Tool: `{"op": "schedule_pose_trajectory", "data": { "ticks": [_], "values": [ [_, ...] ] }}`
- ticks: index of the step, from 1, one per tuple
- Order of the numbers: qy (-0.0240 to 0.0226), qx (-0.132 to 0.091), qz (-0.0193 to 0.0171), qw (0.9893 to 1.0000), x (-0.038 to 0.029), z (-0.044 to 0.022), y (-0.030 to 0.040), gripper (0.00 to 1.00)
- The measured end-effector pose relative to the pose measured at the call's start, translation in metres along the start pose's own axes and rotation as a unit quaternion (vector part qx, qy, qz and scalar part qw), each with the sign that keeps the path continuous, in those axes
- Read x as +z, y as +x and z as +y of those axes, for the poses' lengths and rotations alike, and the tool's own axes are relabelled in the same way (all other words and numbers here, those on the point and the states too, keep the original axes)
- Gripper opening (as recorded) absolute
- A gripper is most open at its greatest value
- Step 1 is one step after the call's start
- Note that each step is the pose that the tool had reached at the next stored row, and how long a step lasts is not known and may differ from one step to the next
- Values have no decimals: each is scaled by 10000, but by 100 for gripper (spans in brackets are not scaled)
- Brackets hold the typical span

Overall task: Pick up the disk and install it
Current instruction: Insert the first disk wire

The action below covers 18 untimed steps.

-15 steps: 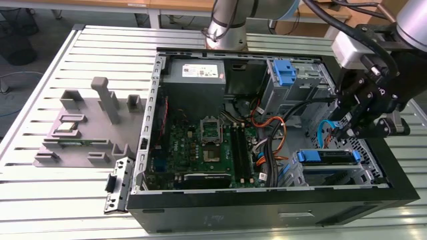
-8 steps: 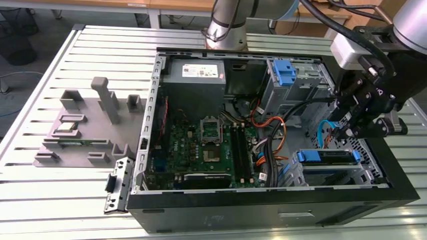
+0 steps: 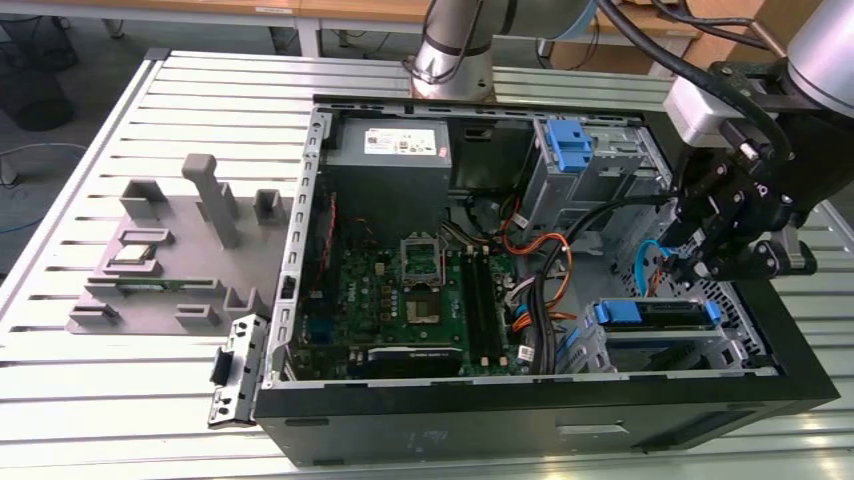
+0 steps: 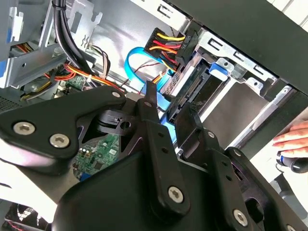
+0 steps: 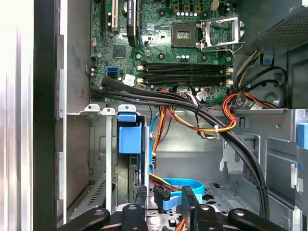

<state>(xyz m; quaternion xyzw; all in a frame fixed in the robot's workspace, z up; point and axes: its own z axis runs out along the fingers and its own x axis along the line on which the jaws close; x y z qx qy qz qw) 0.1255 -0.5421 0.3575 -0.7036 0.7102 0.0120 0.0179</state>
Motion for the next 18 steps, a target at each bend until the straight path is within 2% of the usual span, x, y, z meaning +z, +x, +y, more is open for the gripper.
{"op": "schedule_pose_trajectory", "data": {
  "ticks": [9, 10, 11, 13, 14, 17, 18],
  "values": [
    [0, 0, 6, 10000, 13, -1, 1, 42],
    [0, -1, 6, 10000, 14, -1, 1, 41],
    [0, -1, 6, 10000, 14, -1, 1, 35],
    [0, -1, 6, 10000, 15, -1, 1, 35],
    [0, -1, 7, 10000, 15, -1, 1, 28],
    [0, -1, 7, 10000, 15, -1, 1, 26],
    [0, -1, 7, 10000, 15, -1, 1, 20]
  ]
}}
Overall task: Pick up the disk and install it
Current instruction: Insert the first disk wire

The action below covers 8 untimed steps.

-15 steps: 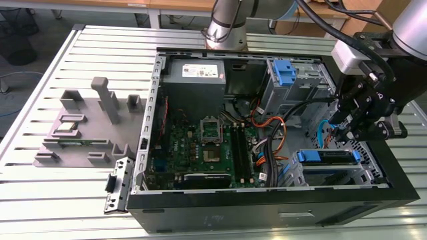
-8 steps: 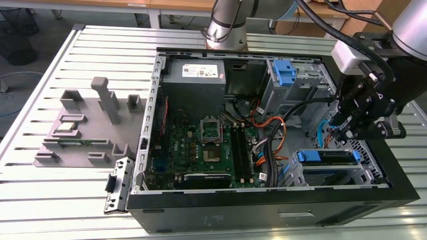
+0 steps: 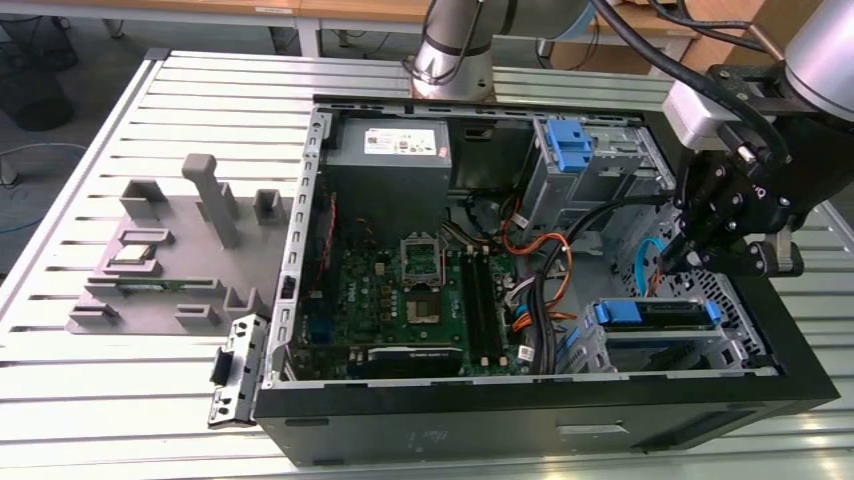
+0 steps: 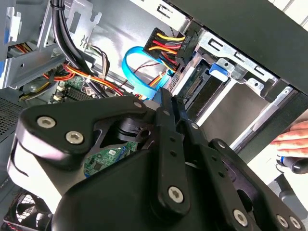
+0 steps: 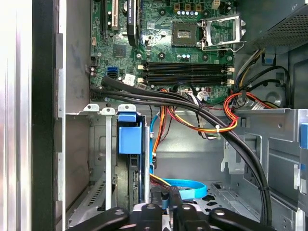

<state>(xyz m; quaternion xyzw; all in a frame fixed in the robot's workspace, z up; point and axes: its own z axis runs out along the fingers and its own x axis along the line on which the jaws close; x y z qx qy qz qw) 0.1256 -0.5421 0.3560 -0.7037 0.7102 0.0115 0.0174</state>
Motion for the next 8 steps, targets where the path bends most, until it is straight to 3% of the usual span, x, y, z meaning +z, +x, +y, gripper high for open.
{"op": "schedule_pose_trajectory", "data": {
  "ticks": [1, 8],
  "values": [
    [0, 0, 0, 10000, 0, 0, 0, 16],
    [0, 0, 1, 10000, 1, 0, 0, 16]
  ]
}}
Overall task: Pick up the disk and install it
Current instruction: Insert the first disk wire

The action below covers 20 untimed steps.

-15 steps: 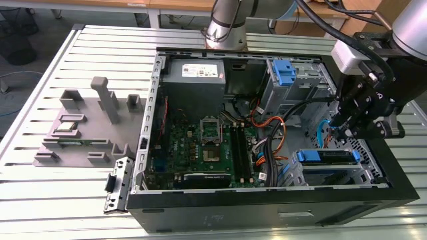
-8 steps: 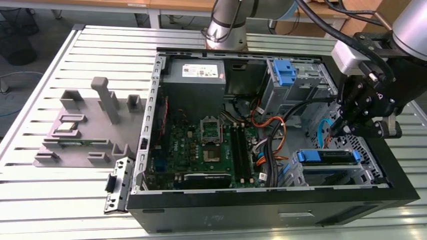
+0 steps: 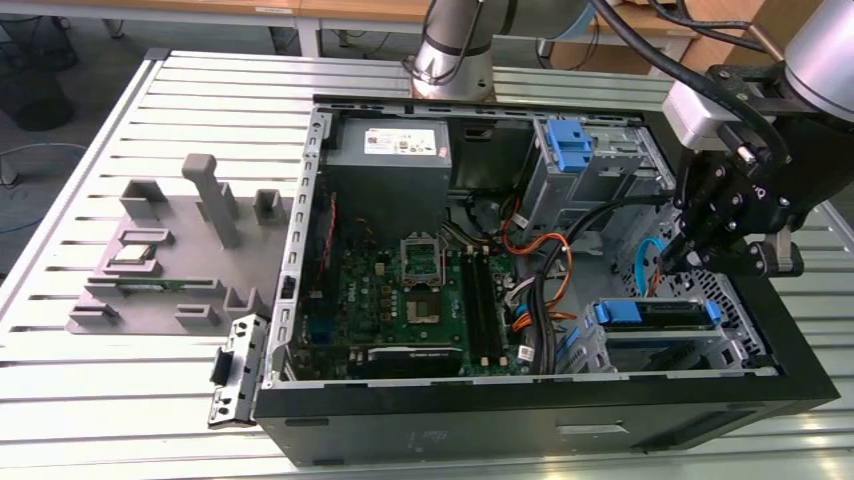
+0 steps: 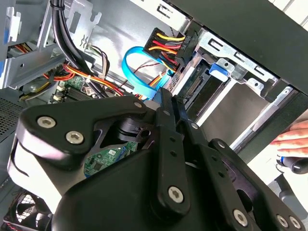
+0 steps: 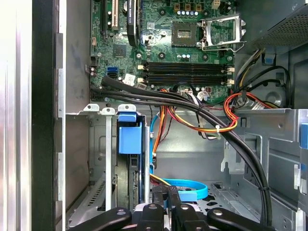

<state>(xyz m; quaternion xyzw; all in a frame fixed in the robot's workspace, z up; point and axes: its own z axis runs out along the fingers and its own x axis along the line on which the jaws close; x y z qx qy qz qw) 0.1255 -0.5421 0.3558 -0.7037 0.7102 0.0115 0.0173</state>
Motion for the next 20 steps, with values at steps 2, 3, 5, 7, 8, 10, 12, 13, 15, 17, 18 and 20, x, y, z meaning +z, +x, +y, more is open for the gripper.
{"op": "schedule_pose_trajectory", "data": {
  "ticks": [2, 3, 5, 7, 8, 10, 12, 13, 15, 17, 18, 20],
  "values": [
    [0, 0, 1, 10000, 0, 0, 0, 16],
    [0, 0, 0, 10000, 1, 0, 0, 16],
    [0, 0, 1, 10000, 1, 0, 0, 16],
    [0, 0, 1, 10000, 1, 0, 0, 16],
    [0, 0, 1, 10000, 2, 0, 0, 16],
    [5, -1, 0, 10000, 2, 7, 12, 16],
    [16, -3, 1, 10000, 0, 22, 34, 16],
    [23, -4, 0, 10000, 0, 29, 49, 16],
    [36, -5, 0, 10000, -1, 39, 76, 16],
    [45, -6, 0, 10000, 0, 44, 102, 16],
    [48, -7, 0, 10000, 0, 45, 115, 16],
    [52, -7, 1, 10000, 1, 48, 137, 16]
  ]
}}
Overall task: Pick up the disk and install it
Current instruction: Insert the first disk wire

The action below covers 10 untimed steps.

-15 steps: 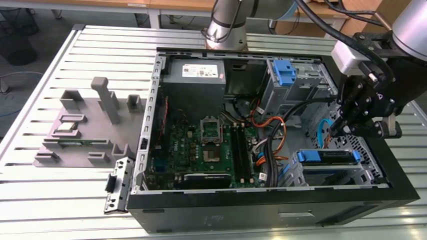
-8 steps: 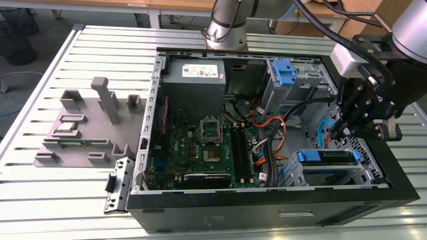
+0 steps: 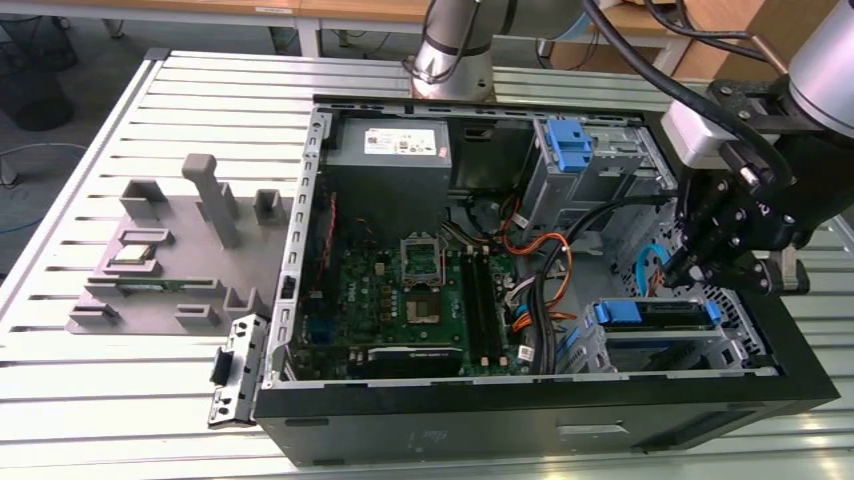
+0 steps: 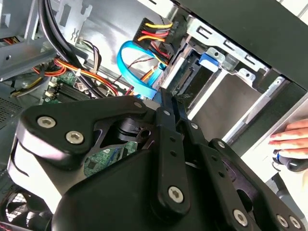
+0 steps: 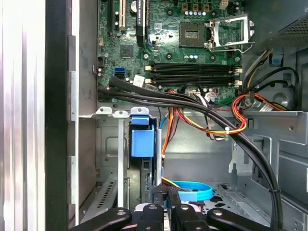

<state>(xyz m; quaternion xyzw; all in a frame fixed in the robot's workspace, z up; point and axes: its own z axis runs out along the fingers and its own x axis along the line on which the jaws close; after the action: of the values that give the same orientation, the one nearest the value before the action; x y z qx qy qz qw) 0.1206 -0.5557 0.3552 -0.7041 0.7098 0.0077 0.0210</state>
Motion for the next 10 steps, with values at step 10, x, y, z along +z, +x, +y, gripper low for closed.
{"op": "schedule_pose_trajectory", "data": {
  "ticks": [10],
  "values": [
    [5, 0, -1, 10000, 2, 1, 30, 16]
  ]
}}
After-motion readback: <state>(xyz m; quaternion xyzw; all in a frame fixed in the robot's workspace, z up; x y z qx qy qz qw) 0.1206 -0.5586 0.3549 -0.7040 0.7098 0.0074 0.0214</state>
